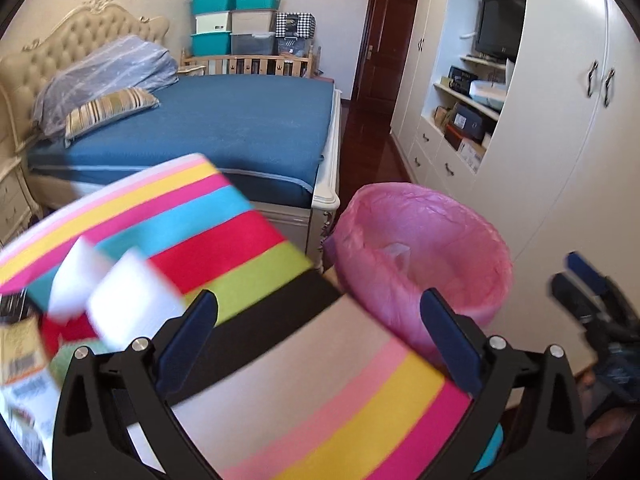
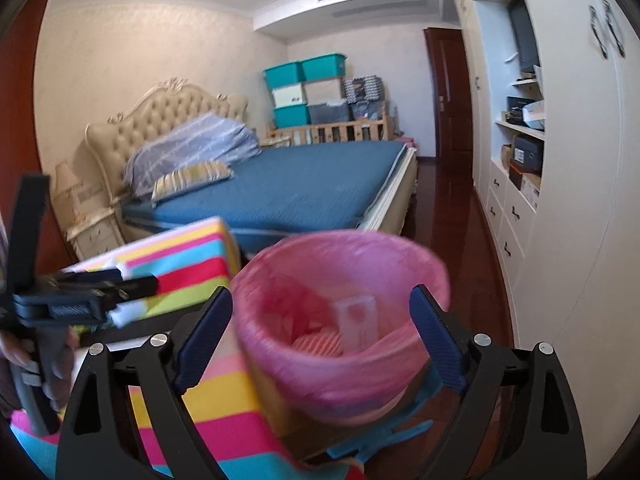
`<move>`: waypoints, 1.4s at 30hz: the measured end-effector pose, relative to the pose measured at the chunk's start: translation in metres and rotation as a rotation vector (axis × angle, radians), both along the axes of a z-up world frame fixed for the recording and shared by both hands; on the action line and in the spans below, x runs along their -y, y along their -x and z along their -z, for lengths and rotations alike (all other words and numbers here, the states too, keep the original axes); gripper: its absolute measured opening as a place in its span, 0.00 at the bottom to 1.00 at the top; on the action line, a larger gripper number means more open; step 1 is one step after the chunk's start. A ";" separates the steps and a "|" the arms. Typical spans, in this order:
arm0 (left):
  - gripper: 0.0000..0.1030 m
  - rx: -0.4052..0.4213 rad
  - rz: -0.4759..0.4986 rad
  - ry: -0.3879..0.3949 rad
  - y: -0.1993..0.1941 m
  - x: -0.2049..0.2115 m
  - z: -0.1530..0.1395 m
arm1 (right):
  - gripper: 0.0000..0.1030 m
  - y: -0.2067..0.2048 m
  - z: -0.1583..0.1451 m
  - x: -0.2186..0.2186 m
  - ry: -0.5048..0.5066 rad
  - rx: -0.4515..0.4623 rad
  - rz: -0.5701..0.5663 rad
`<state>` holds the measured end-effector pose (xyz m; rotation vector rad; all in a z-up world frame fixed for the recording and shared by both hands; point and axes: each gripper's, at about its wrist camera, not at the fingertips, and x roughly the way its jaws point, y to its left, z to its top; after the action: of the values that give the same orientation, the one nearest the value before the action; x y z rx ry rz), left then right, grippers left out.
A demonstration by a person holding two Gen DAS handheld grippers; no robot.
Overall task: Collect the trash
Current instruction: 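Move both grippers back over the table, then grasp the white foam sheet with the right gripper while the left grasps the paper cup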
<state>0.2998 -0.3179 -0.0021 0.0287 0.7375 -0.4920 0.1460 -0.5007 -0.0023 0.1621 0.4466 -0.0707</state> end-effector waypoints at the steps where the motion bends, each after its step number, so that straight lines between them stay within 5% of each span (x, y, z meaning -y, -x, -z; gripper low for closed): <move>1: 0.95 0.003 -0.003 0.006 0.007 -0.012 -0.001 | 0.82 0.001 0.002 -0.011 0.011 -0.016 -0.011; 12: 0.95 0.195 -0.082 -0.147 0.102 -0.146 -0.016 | 0.82 0.001 0.013 -0.143 -0.016 -0.079 -0.175; 17: 0.95 0.268 -0.217 -0.211 0.136 -0.216 -0.021 | 0.82 -0.005 0.018 -0.210 -0.032 -0.102 -0.263; 31: 0.95 0.149 -0.519 -0.245 0.152 -0.392 0.005 | 0.82 -0.014 0.043 -0.362 0.062 -0.221 -0.472; 42: 0.95 0.024 -0.483 -0.192 0.127 -0.403 0.036 | 0.80 -0.038 0.048 -0.393 0.110 -0.294 -0.410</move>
<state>0.1724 0.0856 -0.0376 0.0345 0.7367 0.0406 0.1843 -0.1081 -0.0507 -0.0520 0.7596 0.2862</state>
